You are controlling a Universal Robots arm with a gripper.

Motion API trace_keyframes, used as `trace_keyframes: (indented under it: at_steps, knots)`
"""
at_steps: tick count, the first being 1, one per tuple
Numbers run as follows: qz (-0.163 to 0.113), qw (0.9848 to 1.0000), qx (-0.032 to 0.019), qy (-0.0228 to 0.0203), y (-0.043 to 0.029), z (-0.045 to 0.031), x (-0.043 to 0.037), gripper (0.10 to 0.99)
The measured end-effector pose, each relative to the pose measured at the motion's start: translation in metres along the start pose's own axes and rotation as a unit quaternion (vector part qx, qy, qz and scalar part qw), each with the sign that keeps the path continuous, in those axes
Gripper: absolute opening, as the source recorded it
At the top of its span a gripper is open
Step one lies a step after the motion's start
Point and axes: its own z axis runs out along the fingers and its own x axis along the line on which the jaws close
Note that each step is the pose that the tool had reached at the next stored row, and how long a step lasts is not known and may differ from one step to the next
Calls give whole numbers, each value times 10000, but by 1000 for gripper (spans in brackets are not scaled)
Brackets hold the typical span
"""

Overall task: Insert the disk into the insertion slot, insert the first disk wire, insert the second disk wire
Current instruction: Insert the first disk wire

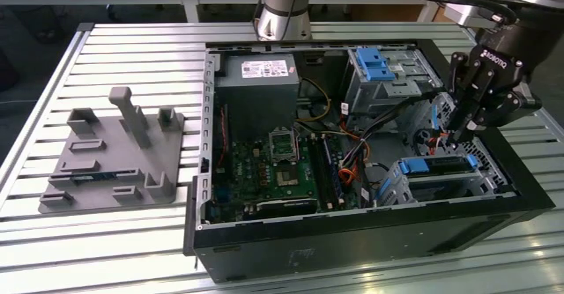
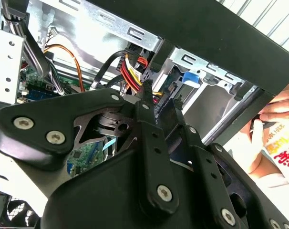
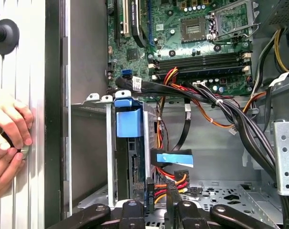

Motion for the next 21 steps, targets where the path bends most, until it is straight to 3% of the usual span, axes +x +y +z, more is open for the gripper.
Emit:
trace_keyframes:
  at_steps: [6,15,17,19,21]
  knots:
    - [18,10000,-2,30,-16,4,-2,325]
    - [104,9999,-22,26,-15,13,-5,325]
    - [125,9999,-27,24,-13,14,-5,310]
    - [146,9999,-32,24,-13,13,-3,180]
    - [164,9999,-36,22,-13,15,-2,165]
